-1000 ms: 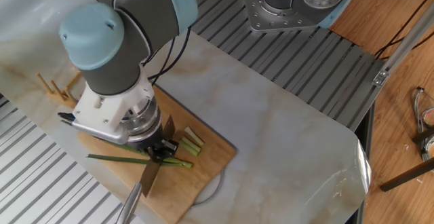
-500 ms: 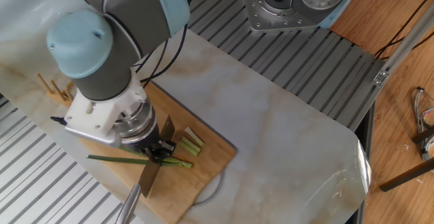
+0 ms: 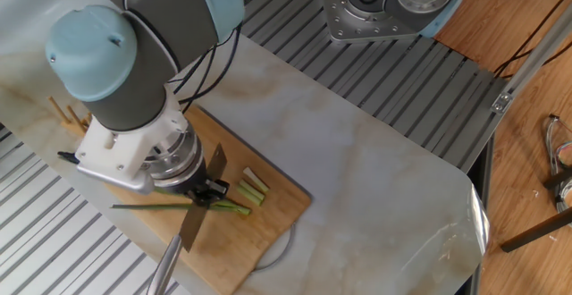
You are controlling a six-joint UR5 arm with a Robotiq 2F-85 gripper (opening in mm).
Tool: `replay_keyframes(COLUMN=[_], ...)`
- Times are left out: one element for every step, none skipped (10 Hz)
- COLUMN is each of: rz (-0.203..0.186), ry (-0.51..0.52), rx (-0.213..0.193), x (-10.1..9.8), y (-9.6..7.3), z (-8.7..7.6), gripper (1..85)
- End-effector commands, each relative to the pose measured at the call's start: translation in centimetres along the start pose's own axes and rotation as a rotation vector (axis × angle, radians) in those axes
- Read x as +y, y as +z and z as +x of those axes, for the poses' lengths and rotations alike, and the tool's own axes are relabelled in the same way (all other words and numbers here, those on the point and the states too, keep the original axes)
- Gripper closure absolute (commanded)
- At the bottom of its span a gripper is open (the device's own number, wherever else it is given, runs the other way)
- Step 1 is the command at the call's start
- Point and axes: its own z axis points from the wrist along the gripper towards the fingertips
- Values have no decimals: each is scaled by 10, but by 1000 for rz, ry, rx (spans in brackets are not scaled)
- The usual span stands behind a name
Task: Chop the green garlic
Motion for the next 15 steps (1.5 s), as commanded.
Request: replay_keyframes(rz=[-6, 1, 4, 7, 6, 5, 5, 7, 17, 24, 27, 22, 13, 2, -2], ry=[15, 15, 18, 20, 23, 24, 26, 27, 32, 39, 42, 43, 44, 45, 48], rx=[-14, -21, -25, -24, -26, -29, -33, -34, -35, -38, -39, -43, -51, -56, -60], x=[5, 2, 0, -1, -1, -1, -1, -1, -4, -6, -8, -7, -5, -2, -1], y=[1, 5, 8, 8, 7, 7, 6, 5, 5, 5, 5, 4, 4, 3, 1], z=[-3, -4, -4, -3, -3, -4, -4, -5, -6, -7, -7, -8, -9, -10, -11], gripper=[843, 843, 843, 843, 843, 843, 843, 843, 843, 843, 843, 843, 843, 843, 843])
